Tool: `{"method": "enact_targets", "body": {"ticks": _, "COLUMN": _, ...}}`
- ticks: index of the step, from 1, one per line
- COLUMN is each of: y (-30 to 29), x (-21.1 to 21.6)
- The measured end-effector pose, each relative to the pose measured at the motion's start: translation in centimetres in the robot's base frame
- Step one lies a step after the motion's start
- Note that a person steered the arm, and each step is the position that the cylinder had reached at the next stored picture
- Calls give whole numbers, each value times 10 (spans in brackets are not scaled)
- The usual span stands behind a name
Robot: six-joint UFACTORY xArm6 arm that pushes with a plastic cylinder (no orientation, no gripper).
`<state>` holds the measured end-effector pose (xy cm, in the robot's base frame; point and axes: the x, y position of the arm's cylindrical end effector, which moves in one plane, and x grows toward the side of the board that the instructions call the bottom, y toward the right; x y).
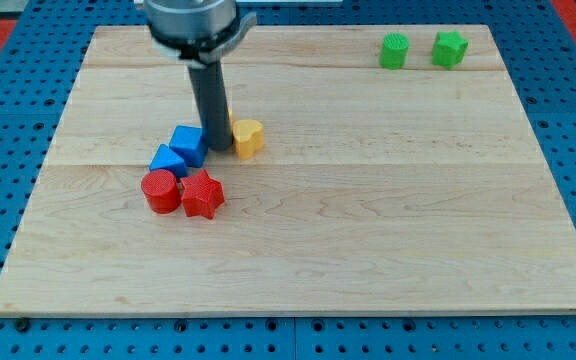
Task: Push the yellow hexagon towards the green circle
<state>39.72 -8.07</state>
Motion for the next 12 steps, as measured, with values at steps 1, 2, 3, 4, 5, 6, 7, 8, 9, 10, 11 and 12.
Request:
{"method": "enact_targets", "body": {"ticks": 1, "y": 8, "x": -23}}
{"method": "enact_targets", "body": {"ticks": 2, "y": -26, "x": -23}}
{"method": "enact_targets", "body": {"ticks": 3, "y": -96, "x": -34}}
{"method": "enact_targets", "body": {"ticks": 4, "y": -10, "x": -76}}
{"method": "enact_targets", "body": {"ticks": 5, "y": 84, "x": -66}}
{"method": "enact_targets", "body": {"ticks": 6, "y": 22, "x": -40}}
{"method": "enact_targets", "body": {"ticks": 7, "y": -35, "x": -31}}
{"method": "enact_targets", "body": {"ticks": 8, "y": -10, "x": 30}}
{"method": "enact_targets", "body": {"ticks": 9, "y": 67, "x": 6}}
{"method": "enact_targets", "body": {"ticks": 10, "y": 115, "x": -38}}
{"method": "enact_targets", "body": {"ticks": 11, "y": 123, "x": -56}}
{"method": "enact_targets", "body": {"ticks": 12, "y": 104, "x": -52}}
